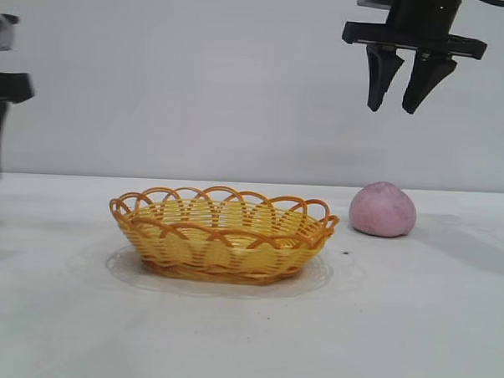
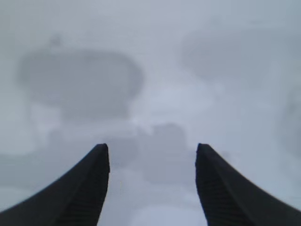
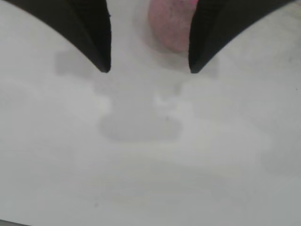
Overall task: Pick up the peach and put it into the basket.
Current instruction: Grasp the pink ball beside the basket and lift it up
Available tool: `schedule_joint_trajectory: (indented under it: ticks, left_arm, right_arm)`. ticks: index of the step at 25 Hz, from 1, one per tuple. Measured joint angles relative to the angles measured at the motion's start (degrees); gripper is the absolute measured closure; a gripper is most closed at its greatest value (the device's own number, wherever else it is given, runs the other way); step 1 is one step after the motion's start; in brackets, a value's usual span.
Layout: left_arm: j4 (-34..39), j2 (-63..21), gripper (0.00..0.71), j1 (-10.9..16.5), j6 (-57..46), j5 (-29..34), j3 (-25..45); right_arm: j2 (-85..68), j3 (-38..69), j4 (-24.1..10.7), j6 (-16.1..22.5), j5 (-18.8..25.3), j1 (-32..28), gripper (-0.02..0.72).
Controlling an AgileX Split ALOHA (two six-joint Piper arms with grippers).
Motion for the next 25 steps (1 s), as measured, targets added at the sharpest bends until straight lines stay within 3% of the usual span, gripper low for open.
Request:
schedule_joint_trajectory:
  ticks: [5,11,19,22,25]
  left_arm:
    - [3.48,-12.26,0.352,-0.16,-2.21,5.4,0.0]
    - [4.77,-29.87,0.352,-5.18,-2.56,17.63,0.0]
    - [5.37,-44.45,0.352,-9.34,-5.5,35.15,0.63]
    - [5.37,-51.29,0.352,-9.55,-7.25,37.79,4.48]
    - [4.12,-59.16,0.352,-9.55,-8.72,39.7,13.31]
  right_arm:
    - [0.0,0.0,0.52,-0.04,0.0,0.0,0.348]
    - [0.0,0.0,0.75,-1.08,0.77,0.0,0.348]
    - [1.45,0.0,0.98,-1.53,2.83,0.0,0.348]
    - [2.46,0.0,1.06,-1.53,2.88,0.0,0.348]
    - [2.96,0.0,1.2,-1.53,2.97,0.0,0.348]
